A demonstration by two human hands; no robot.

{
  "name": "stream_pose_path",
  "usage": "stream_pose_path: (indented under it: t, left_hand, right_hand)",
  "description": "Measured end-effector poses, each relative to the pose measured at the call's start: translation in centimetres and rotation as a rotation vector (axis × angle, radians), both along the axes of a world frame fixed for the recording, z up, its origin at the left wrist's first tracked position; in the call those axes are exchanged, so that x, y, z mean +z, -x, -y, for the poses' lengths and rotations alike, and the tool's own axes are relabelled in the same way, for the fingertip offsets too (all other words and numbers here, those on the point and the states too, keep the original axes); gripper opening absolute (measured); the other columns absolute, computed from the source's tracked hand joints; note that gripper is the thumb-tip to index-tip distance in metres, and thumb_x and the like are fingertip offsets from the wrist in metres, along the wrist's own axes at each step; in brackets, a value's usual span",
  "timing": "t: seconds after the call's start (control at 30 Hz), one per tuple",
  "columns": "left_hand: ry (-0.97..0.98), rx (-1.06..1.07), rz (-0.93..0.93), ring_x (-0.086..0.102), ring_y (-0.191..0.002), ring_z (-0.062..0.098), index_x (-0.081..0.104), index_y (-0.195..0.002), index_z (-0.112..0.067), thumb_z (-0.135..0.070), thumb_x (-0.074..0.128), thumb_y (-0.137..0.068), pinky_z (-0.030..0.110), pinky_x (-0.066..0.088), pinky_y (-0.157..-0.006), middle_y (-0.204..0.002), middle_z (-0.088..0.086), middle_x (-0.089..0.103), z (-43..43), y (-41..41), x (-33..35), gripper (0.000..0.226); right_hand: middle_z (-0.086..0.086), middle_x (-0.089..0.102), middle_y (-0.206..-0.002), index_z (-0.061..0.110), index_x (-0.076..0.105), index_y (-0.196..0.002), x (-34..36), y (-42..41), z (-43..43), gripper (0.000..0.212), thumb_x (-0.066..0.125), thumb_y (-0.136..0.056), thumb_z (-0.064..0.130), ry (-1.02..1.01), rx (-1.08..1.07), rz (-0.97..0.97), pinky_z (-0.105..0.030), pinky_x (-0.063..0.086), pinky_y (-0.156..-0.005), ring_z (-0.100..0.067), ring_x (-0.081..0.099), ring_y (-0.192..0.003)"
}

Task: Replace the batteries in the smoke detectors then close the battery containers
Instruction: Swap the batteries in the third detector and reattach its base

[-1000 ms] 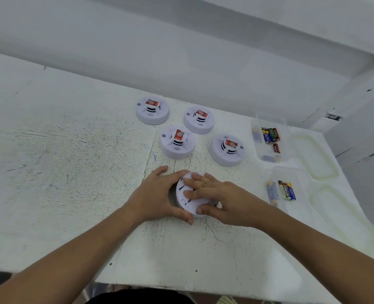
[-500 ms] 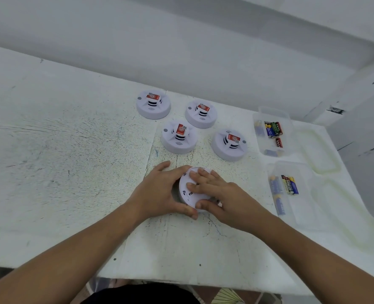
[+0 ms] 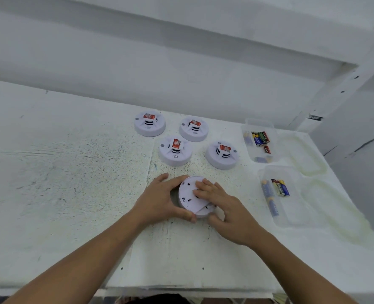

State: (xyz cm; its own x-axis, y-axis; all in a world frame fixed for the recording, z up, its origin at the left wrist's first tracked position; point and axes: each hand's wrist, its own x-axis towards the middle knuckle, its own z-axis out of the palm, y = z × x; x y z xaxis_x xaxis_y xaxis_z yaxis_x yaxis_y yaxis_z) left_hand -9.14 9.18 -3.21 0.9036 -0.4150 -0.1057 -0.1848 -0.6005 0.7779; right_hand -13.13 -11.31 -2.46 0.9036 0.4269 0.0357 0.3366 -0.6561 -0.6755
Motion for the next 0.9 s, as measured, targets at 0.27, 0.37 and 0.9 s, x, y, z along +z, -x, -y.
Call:
stream_pose_path:
  t: [0.27,0.37,0.9]
  left_hand:
    - [0.023,0.039,-0.026,0.021,-0.138,0.012,0.042,-0.13,-0.051,-0.066,0.081,-0.036,0.032,0.025,-0.109,-0.116,-0.045,0.036,-0.1,-0.3,-0.9,0.103]
    - [0.162,0.074,-0.043,0.045,-0.125,0.015,0.053,-0.117,-0.056,-0.067,0.079,-0.038,0.038,0.038,-0.104,-0.101,-0.043,0.054,-0.2,-0.3,-1.4,0.084]
    - [0.749,0.299,-0.09,0.066,-0.097,0.03,0.061,-0.118,-0.023,-0.019,0.062,-0.081,0.047,0.055,-0.085,-0.102,0.008,0.071,-0.5,-0.2,-0.7,0.037]
  right_hand:
    - [0.009,0.037,-0.147,0.02,0.048,-0.136,-1.4,-0.1,1.0,0.057,0.063,-0.082,0.029,0.078,0.032,0.17,-0.032,0.023,-0.117,-0.001,0.025,-0.141]
    - [0.014,0.046,-0.142,0.024,0.056,-0.128,-0.8,-0.3,1.0,0.054,0.073,-0.076,0.024,-0.051,-0.038,0.085,-0.026,0.034,-0.112,0.004,0.035,-0.135]
    - [-0.001,0.071,-0.111,0.027,0.06,-0.12,1.2,-2.6,-2.3,0.029,0.052,-0.092,0.024,-0.938,-0.359,-0.365,-0.038,0.057,-0.08,-0.022,0.068,-0.103]
